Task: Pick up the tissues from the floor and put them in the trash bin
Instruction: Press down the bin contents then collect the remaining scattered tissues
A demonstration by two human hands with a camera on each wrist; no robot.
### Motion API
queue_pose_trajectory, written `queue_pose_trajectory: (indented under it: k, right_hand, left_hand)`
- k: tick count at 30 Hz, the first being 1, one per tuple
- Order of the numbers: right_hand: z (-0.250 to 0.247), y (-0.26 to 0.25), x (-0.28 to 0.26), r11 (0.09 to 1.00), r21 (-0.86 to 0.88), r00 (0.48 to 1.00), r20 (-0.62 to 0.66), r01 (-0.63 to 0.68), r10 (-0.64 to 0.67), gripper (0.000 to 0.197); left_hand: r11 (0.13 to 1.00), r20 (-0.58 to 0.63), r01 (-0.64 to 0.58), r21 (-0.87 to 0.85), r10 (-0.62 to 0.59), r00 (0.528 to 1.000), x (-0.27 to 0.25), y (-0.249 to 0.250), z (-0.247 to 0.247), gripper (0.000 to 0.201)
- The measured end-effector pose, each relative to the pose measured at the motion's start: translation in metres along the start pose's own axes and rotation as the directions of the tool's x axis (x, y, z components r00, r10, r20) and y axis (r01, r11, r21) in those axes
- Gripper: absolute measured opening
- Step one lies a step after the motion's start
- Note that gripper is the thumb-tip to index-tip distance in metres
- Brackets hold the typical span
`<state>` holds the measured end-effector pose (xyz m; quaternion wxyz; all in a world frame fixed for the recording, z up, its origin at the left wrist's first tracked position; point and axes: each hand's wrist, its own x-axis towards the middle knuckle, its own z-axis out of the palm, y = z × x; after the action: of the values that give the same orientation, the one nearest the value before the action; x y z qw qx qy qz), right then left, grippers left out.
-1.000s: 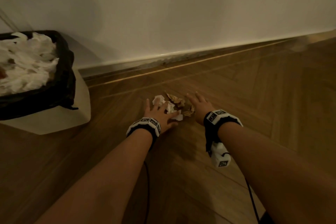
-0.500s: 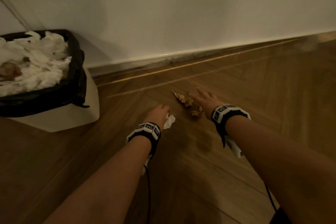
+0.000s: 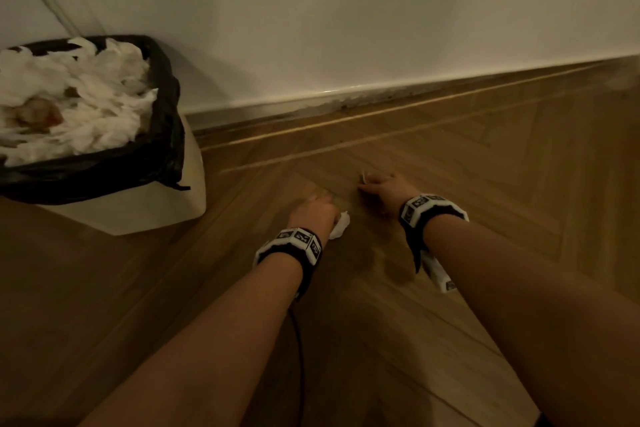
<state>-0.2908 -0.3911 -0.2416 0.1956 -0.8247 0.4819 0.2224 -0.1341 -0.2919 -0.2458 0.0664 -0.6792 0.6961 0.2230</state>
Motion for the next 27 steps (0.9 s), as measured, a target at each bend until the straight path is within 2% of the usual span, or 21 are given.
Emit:
queue_pose_trajectory:
  k: [3, 6, 8, 10, 12, 13, 14, 16, 18, 20, 25, 27]
  right_hand:
    - [0.007, 0.008, -0.012, 0.987, 0.138, 0.994, -0.056, -0.086, 0.095, 0.04]
    - [0.0, 0.016, -0.018, 0.924, 0.303, 0.956, -0.103, -0.233, 0.275, 0.03]
    - [-0.011, 0.026, -0.023, 0.862, 0.413, 0.914, -0.142, -0.296, 0.381, 0.032]
    - [-0.013, 0.041, -0.029, 0.826, 0.473, 0.859, -0.236, -0.308, 0.455, 0.033]
    - [-0.007, 0.054, -0.038, 0.78, 0.551, 0.787, -0.322, -0.298, 0.527, 0.025]
    - [-0.001, 0.057, -0.044, 0.766, 0.566, 0.782, -0.311, -0.305, 0.54, 0.02]
    - [0.006, 0.062, -0.049, 0.766, 0.554, 0.789, -0.287, -0.326, 0.543, 0.029]
    - [0.018, 0.064, -0.055, 0.798, 0.492, 0.841, -0.212, -0.348, 0.497, 0.046]
    - [0.029, 0.057, -0.056, 0.853, 0.424, 0.898, -0.17, -0.305, 0.406, 0.051]
    - [0.041, 0.044, -0.052, 0.896, 0.346, 0.93, -0.135, -0.278, 0.341, 0.05]
    - [0.046, 0.03, -0.043, 0.902, 0.305, 0.926, -0.125, -0.306, 0.357, 0.034]
    - [0.038, 0.031, -0.042, 0.885, 0.341, 0.922, -0.109, -0.317, 0.372, 0.029]
  left_hand:
    - [0.998, -0.127, -0.037, 0.055, 0.044, 0.991, -0.01, 0.003, 0.012, 0.035]
    - [0.995, -0.217, -0.082, 0.054, 0.091, 0.972, -0.016, 0.001, 0.022, 0.045]
    - [0.991, -0.185, -0.094, 0.091, 0.109, 0.977, -0.015, -0.001, 0.021, 0.049]
    - [0.993, -0.095, -0.084, 0.088, 0.093, 0.991, -0.01, -0.003, 0.02, 0.039]
    - [0.999, -0.004, -0.049, -0.004, 0.049, 0.999, -0.003, -0.005, 0.017, 0.037]
    - [0.999, 0.026, -0.028, -0.036, 0.029, 0.999, 0.0, -0.006, 0.015, 0.037]
    - [0.999, 0.042, -0.017, -0.048, 0.019, 0.999, 0.002, -0.006, 0.014, 0.037]
    - [0.998, 0.05, 0.006, -0.068, -0.003, 0.999, 0.005, -0.008, 0.013, 0.035]
    - [0.992, 0.049, 0.027, -0.126, -0.021, 0.999, 0.006, -0.01, 0.015, 0.034]
    - [0.987, 0.05, 0.048, -0.153, -0.041, 0.998, 0.004, -0.011, 0.016, 0.036]
    - [0.982, 0.092, 0.103, -0.157, -0.089, 0.992, -0.004, -0.012, 0.009, 0.036]
    - [0.979, 0.021, 0.108, -0.171, -0.106, 0.994, -0.011, -0.017, 0.004, 0.033]
